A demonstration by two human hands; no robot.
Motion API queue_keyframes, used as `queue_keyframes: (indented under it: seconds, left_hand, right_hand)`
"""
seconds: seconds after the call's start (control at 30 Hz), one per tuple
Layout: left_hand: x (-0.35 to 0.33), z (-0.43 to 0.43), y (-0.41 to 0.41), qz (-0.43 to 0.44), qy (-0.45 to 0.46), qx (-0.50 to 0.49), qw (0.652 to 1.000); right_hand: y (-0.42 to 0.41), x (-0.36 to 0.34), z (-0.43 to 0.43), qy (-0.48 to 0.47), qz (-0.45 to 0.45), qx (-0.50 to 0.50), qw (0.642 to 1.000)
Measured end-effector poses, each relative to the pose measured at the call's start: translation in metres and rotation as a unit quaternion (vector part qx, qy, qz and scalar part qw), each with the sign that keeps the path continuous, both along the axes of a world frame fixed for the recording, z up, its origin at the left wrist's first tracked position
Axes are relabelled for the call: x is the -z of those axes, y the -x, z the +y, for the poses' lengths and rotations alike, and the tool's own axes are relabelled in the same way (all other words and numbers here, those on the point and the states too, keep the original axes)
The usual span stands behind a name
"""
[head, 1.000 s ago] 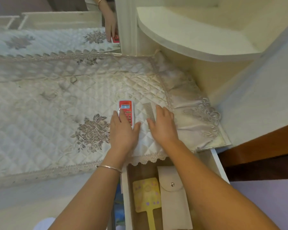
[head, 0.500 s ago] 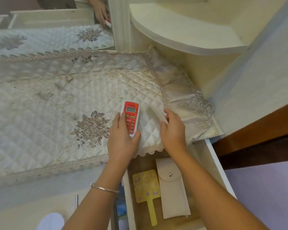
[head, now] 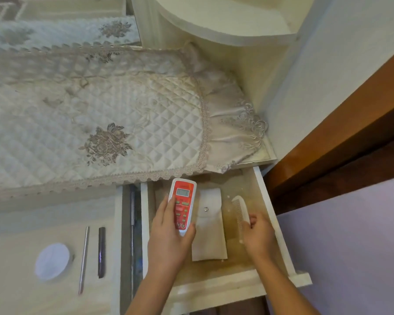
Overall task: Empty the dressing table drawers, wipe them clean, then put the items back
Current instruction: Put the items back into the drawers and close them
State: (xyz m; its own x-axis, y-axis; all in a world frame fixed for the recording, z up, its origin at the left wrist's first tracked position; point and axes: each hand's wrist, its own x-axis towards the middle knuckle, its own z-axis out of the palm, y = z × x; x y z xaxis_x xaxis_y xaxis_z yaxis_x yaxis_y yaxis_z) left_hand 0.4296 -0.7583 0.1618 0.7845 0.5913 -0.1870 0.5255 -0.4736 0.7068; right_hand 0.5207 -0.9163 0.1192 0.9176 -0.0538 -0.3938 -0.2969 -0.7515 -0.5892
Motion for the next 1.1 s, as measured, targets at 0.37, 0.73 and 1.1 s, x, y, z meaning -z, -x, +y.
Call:
queue_keyframes:
  seconds: [0.37,0.73,1.1]
  left_hand:
    - [0.021,-0.014,0.026,0.044,-0.014,-0.065,0.997]
    - [-0.010,0.009,0.063,-0.008,-0.031,-0.150,0.988]
    - [-0.069,0.096,0.204,-0.044,-0.088,-0.351,0.931]
  right_hand:
    - [-0.013,0.038,-0.008,0.054,0.043,-0.057,0.996]
    - [0.001,-0.036,0.026,0.106,-0.197,-0.383,0.896]
    - [0.085,-0.116,0.183,0.085,-0.319,-0.591,0.736]
